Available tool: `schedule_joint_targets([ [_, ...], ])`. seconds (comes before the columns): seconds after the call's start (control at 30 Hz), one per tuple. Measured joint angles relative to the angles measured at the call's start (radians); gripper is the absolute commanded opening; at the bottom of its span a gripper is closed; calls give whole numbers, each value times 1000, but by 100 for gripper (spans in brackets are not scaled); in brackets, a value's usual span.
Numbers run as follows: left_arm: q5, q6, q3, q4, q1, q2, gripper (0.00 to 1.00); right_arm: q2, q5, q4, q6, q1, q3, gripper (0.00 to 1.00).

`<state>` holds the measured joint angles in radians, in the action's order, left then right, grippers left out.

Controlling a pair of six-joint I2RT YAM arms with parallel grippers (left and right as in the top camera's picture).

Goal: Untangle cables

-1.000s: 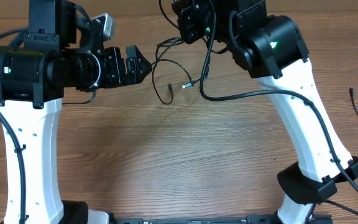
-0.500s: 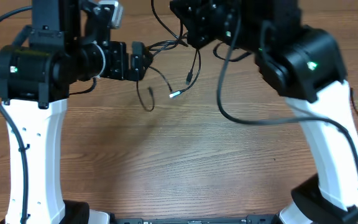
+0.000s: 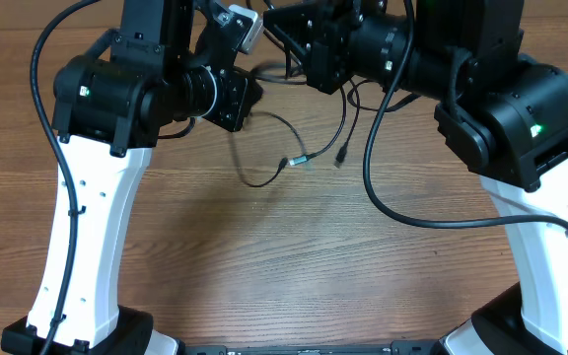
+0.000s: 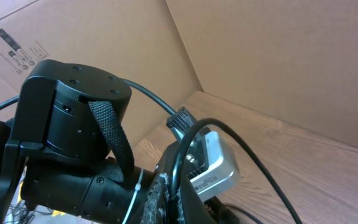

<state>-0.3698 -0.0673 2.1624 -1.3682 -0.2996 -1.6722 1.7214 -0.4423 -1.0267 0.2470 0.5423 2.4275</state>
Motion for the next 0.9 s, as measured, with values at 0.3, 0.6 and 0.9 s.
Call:
schedule_joint_targets([
  [0.3,52,-3,0,-42,0,0,4,0,2,-9,6,-124,0,4],
  [0.6,68,-3,0,-60,0,0,4,-1,0,-23,9,-332,0,4],
  [0.9,67,-4,0,-61,-2,0,4,-54,101,-74,11,-491,0,4],
])
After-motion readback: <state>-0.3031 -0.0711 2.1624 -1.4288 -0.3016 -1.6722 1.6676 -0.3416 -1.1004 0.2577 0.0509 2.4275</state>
